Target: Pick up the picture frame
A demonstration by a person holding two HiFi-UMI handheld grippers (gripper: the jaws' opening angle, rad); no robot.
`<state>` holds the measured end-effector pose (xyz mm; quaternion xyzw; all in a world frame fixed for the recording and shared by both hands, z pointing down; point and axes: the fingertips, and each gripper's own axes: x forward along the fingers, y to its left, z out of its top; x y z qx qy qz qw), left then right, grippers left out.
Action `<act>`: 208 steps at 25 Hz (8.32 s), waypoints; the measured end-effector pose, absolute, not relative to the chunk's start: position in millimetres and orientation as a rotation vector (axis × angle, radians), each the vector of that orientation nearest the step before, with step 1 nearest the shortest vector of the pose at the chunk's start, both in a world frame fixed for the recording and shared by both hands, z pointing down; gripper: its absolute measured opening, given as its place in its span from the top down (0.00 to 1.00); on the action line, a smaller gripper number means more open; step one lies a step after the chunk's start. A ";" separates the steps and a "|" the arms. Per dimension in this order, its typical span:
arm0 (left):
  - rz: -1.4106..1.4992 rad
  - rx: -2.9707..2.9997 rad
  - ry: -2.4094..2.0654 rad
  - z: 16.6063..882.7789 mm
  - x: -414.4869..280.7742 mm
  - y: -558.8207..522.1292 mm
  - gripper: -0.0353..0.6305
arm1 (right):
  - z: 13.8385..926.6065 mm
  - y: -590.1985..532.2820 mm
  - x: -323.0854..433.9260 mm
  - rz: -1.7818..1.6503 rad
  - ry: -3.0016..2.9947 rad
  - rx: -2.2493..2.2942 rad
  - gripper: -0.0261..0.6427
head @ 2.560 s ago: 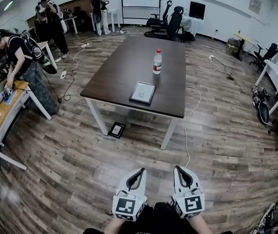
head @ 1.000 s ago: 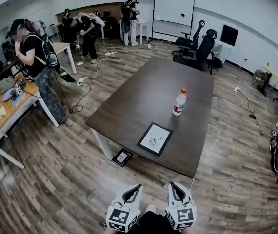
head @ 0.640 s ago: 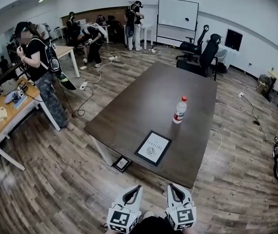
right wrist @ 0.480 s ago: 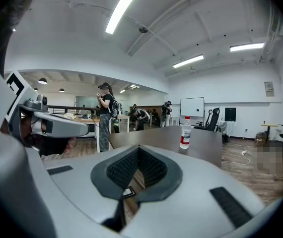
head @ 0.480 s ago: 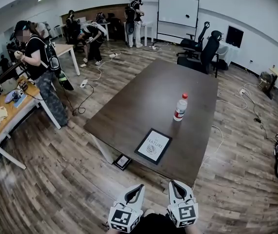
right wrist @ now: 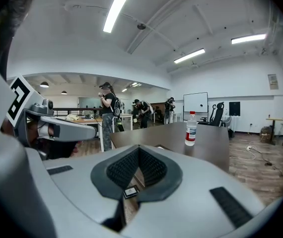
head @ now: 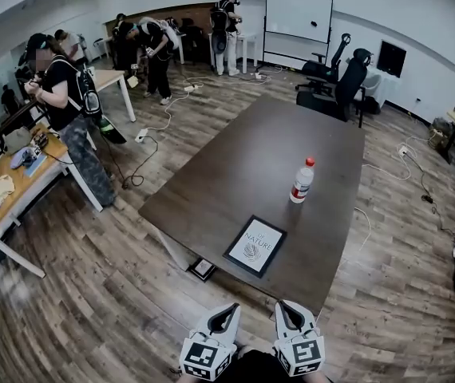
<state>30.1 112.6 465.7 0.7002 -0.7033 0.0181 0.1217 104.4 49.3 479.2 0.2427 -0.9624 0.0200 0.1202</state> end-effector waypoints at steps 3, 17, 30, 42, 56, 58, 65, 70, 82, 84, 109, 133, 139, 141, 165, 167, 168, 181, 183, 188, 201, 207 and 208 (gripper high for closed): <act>0.056 2.055 -2.039 472.9 19.6 96.3 0.93 | 479.4 39.5 92.5 0.046 -2.810 0.727 0.95; 0.073 2.035 -1.978 495.9 -89.6 7.8 0.93 | 496.5 -47.6 21.2 0.080 -2.677 0.865 0.95; 0.241 2.203 -1.676 523.6 -166.1 -81.4 0.93 | 515.3 -127.0 -35.2 0.234 -2.478 1.192 0.95; 0.383 2.244 -1.414 551.3 -170.1 -120.4 0.93 | 544.8 -141.4 -32.4 0.442 -2.249 1.453 0.95; 0.494 2.061 -1.303 586.1 -149.9 -148.1 0.69 | 570.5 -166.6 -11.0 0.556 -2.131 1.464 0.82; 0.535 2.009 -1.301 595.7 -147.7 -150.2 0.69 | 579.8 -170.3 -5.8 0.597 -2.095 1.462 0.81; 0.683 1.828 -1.327 627.4 -148.9 -150.6 0.67 | 621.3 -174.0 -1.4 0.760 -1.986 1.401 0.77; 0.751 1.767 -1.328 639.9 -146.9 -150.9 0.67 | 636.7 -176.0 2.5 0.800 -1.954 1.374 0.78; 0.849 1.680 -1.311 656.1 -144.4 -145.3 0.67 | 656.3 -172.9 0.4 0.876 -1.900 1.306 0.80; 0.837 1.671 -1.304 656.8 -142.7 -144.7 0.68 | 657.7 -172.2 -0.9 0.878 -1.889 1.298 0.81; 0.814 1.628 -1.271 657.5 -133.0 -147.6 0.83 | 662.7 -174.1 2.2 1.090 -1.885 1.308 0.84; 0.786 1.674 -1.314 645.3 -136.8 -149.4 0.83 | 650.2 -177.0 -1.3 1.058 -1.921 1.328 0.84; 0.797 1.682 -1.326 643.2 -136.0 -147.1 0.83 | 650.5 -174.9 -0.7 1.063 -1.926 1.340 0.85; 0.799 1.693 -1.339 638.7 -137.8 -146.1 0.83 | 646.6 -173.3 -2.1 1.059 -1.935 1.350 0.85; 0.716 1.857 -1.430 592.7 -126.4 -170.3 0.83 | 592.8 -193.8 10.5 0.899 -2.061 1.480 0.85; 0.704 1.878 -1.432 586.8 -122.8 -175.3 0.83 | 583.7 -198.0 13.9 0.865 -2.072 1.503 0.85; 0.698 1.887 -1.434 583.9 -121.3 -177.8 0.83 | 579.8 -199.4 15.4 0.851 -2.077 1.514 0.85; 0.601 2.004 -1.513 536.4 -111.3 -193.3 0.83 | 529.9 -212.6 25.9 0.696 -2.183 1.608 0.85; 0.590 2.021 -1.524 529.8 -110.7 -196.1 0.83 | 523.5 -215.2 26.3 0.682 -2.195 1.617 0.85; 0.571 2.048 -1.548 519.4 -108.2 -199.3 0.83 | 512.9 -217.8 28.8 0.648 -2.219 1.633 0.85; 0.518 2.139 -1.621 483.2 -105.7 -203.7 0.83 | 477.1 -222.8 30.8 0.547 -2.298 1.687 0.85; 0.483 2.165 -1.640 470.0 -105.6 -207.9 0.83 | 463.6 -226.3 31.2 0.524 -2.321 1.713 0.85; 0.477 2.171 -1.647 467.2 -104.7 -207.9 0.83 | 461.0 -226.2 32.1 0.516 -2.326 1.718 0.85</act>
